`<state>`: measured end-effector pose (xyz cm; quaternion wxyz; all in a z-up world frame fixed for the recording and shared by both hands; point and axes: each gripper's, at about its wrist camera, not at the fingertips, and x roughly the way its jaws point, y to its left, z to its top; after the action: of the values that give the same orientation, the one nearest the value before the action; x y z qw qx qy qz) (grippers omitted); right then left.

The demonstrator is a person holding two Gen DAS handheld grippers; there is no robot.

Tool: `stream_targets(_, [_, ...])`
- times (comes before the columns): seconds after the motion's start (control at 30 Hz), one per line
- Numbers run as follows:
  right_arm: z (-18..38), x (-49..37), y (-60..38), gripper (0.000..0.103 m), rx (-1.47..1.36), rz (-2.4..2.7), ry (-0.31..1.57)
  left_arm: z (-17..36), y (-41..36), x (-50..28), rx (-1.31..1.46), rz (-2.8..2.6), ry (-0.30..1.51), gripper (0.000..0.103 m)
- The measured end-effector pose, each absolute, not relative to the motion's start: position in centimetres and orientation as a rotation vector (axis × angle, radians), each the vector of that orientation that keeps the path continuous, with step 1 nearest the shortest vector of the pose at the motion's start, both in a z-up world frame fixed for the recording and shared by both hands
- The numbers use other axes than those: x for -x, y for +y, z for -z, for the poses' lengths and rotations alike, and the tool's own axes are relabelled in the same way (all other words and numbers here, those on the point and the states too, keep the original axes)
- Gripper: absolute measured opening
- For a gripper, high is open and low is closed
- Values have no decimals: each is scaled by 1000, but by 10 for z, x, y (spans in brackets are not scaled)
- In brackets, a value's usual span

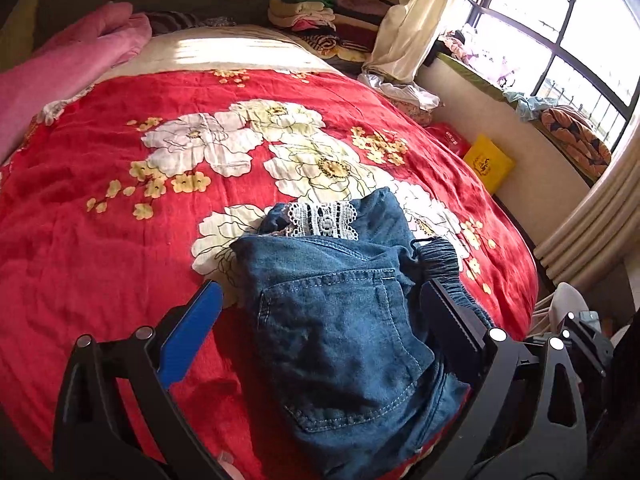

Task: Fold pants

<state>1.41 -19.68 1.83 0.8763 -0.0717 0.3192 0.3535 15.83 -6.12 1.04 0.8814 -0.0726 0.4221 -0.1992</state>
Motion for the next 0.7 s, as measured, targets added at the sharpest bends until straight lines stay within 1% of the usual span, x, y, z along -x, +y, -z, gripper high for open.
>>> stream_targets(0.07, [-16,-13,-183,88,228,-734,649,-6,-61,-168,200,465,921,91])
stream_targets(0.1, [-15,-13,-178,88,256,-747,640,-6,-63,-170,194,474,931,85])
stream_targets(0.13, [-14,-14,-173,86,278,-765,636,-6,-65,-171,177,483,931,76])
stream_targets(0.17, [-13,-15,-169,84,299,-773,631,-7,-68,-172,162,495,928,71])
stream_targets(0.23, [-10,-18,-161,82,343,-798,624,-4,-74,-174,138,514,943,52])
stream_targets(0.27, [-8,-21,-157,79,368,-804,622,-2,-78,-176,126,517,948,48])
stream_targets(0.3, [-3,-25,-152,76,400,-802,628,1,-82,-178,105,516,954,41])
stream_targets(0.33, [2,-28,-148,64,431,-805,642,4,-86,-181,81,506,959,39])
stream_targets(0.37, [8,-33,-144,37,463,-809,666,7,-89,-185,59,490,959,39])
stream_targets(0.4, [15,-38,-140,23,481,-814,699,12,-91,-189,39,474,964,39])
stream_targets(0.43, [20,-40,-139,14,483,-822,730,16,-92,-193,28,459,972,39])
stream_targets(0.53, [21,-35,-145,8,445,-862,744,24,-93,-201,17,437,977,39])
stream_targets(0.7, [42,-29,-163,7,355,-849,811,29,-94,-203,13,429,969,39])
